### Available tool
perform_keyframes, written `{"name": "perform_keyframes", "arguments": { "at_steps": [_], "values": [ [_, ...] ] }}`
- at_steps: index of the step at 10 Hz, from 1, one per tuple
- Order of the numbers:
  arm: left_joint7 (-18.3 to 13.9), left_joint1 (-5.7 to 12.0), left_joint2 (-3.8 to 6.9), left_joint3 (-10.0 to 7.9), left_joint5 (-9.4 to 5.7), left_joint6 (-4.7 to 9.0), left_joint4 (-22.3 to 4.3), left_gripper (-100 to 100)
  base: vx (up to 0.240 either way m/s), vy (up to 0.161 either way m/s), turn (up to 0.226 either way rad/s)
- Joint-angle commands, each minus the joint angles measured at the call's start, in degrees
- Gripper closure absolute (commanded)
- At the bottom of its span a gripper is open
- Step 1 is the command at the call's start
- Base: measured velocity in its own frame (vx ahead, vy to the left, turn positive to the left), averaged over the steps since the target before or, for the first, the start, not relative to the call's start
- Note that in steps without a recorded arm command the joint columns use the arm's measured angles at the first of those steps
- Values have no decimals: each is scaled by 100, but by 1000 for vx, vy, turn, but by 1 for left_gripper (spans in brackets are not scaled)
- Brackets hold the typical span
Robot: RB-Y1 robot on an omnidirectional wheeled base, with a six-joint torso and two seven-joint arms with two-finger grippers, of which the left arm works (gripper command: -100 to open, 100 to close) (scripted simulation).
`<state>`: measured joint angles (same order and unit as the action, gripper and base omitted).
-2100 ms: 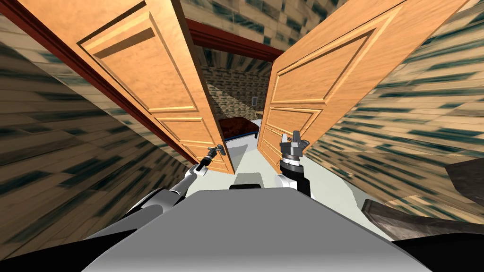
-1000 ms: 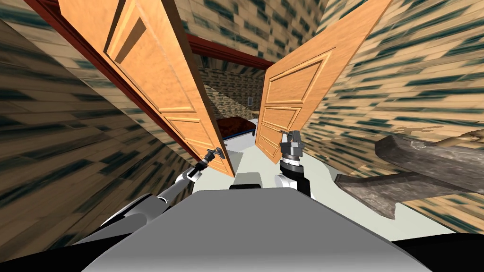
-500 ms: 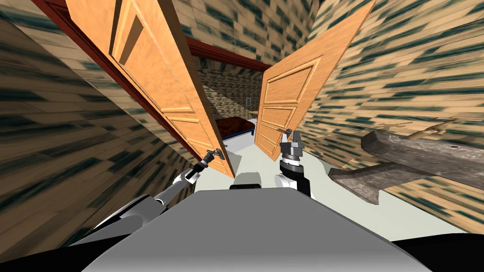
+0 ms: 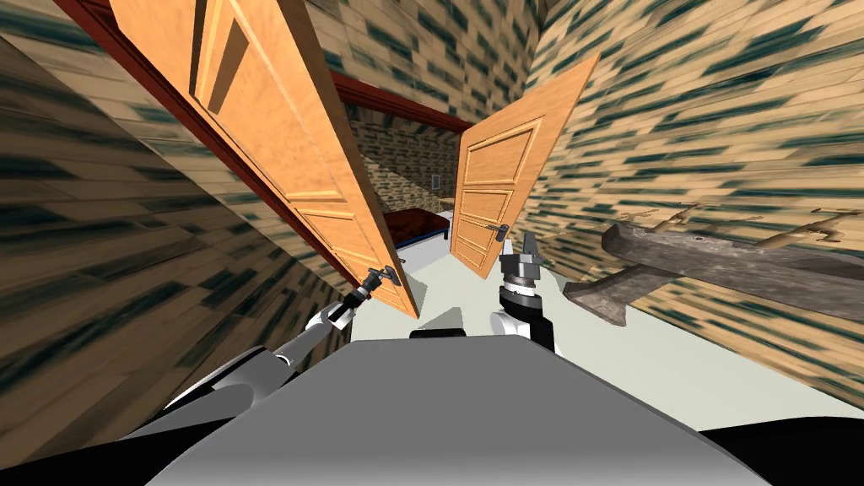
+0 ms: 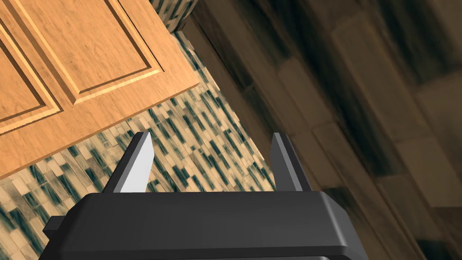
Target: Pull the door open
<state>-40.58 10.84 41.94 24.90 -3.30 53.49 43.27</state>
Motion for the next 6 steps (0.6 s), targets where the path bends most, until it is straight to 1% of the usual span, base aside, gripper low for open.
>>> {"name": "perform_keyframes", "arguments": {
  "at_steps": [1, 4, 5, 6],
  "values": [
    [-33, -9, 38, 16, 1, 85, -48, 100, -176, 136, -106],
    [-89, 0, 95, 63, 11, 250, -139, 100, -177, 143, -157],
    [-100, 2, 106, 72, 13, 282, -156, 100, -151, 127, -98],
    [-89, 9, 69, 91, 26, 268, -157, 100, -61, 55, -33]
  ]
}}
